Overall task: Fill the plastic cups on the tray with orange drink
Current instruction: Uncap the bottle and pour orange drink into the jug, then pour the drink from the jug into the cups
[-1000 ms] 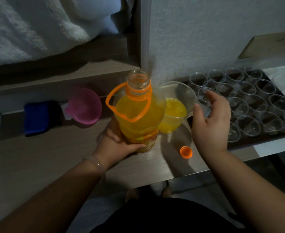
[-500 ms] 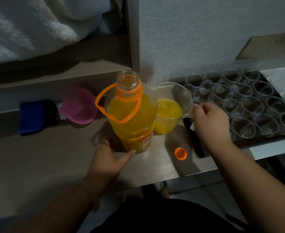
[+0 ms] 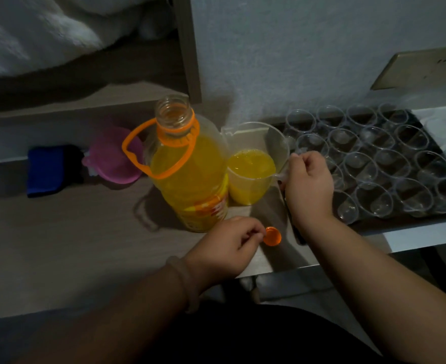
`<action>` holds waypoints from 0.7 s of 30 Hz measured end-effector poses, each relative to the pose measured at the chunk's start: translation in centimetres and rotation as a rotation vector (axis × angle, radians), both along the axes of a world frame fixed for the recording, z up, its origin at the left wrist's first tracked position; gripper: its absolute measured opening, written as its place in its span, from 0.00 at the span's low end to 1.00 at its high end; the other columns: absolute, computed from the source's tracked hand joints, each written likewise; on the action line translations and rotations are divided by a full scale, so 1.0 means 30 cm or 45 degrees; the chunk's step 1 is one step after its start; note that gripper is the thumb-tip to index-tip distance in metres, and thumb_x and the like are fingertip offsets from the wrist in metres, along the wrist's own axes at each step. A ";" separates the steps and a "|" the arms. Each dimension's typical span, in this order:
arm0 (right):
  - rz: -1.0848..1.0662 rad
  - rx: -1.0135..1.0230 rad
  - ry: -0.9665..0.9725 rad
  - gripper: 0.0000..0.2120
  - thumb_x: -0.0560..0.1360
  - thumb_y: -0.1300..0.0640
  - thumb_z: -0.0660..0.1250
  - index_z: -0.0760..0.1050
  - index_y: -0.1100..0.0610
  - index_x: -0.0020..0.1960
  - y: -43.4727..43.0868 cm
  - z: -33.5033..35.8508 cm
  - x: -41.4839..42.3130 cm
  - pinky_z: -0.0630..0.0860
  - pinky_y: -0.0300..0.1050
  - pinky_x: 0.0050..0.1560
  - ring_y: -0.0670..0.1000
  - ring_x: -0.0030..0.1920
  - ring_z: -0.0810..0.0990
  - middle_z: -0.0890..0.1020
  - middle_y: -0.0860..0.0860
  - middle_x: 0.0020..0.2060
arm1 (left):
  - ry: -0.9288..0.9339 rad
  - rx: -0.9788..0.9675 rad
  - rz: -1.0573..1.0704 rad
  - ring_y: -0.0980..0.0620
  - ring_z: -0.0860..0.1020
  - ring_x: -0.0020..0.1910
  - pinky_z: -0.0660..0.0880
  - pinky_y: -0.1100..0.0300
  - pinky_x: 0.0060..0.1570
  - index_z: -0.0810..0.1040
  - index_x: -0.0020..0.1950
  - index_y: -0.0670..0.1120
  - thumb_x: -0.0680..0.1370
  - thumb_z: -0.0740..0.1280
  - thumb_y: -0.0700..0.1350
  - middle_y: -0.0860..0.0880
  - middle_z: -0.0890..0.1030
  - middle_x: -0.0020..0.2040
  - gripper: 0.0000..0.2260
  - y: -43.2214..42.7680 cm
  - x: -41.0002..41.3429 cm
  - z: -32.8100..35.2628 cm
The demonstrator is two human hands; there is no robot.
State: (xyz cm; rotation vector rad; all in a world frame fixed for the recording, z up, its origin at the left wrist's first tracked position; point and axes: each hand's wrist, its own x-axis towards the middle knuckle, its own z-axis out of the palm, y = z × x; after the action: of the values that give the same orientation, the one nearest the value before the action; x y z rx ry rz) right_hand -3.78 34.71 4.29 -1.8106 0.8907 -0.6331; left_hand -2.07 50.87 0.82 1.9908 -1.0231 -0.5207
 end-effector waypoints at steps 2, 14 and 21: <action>-0.028 0.021 -0.046 0.11 0.79 0.57 0.61 0.71 0.62 0.42 0.000 -0.004 0.006 0.65 0.29 0.32 0.36 0.30 0.70 0.71 0.47 0.31 | 0.005 -0.027 0.014 0.69 0.72 0.38 0.63 0.78 0.39 0.80 0.48 0.47 0.76 0.64 0.44 0.61 0.72 0.37 0.06 -0.008 -0.013 0.010; -0.202 0.029 -0.267 0.14 0.77 0.54 0.63 0.66 0.52 0.34 -0.016 0.069 0.037 0.70 0.40 0.35 0.41 0.28 0.68 0.70 0.47 0.27 | -0.026 -0.160 -0.004 0.61 0.76 0.41 0.69 0.71 0.41 0.80 0.47 0.47 0.76 0.66 0.42 0.55 0.79 0.40 0.04 0.015 0.007 0.078; -0.299 0.077 -0.378 0.12 0.72 0.48 0.63 0.68 0.49 0.32 -0.058 0.179 0.030 0.75 0.54 0.38 0.54 0.32 0.73 0.73 0.53 0.29 | -0.086 -0.183 -0.134 0.62 0.75 0.41 0.66 0.72 0.42 0.79 0.47 0.46 0.78 0.65 0.41 0.55 0.78 0.41 0.04 -0.041 0.030 0.110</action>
State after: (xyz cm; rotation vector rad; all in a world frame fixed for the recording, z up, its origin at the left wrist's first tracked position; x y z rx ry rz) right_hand -2.87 32.96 9.66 -1.5200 0.9136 -0.9850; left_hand -1.16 49.66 4.13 1.8455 -1.1788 -0.4262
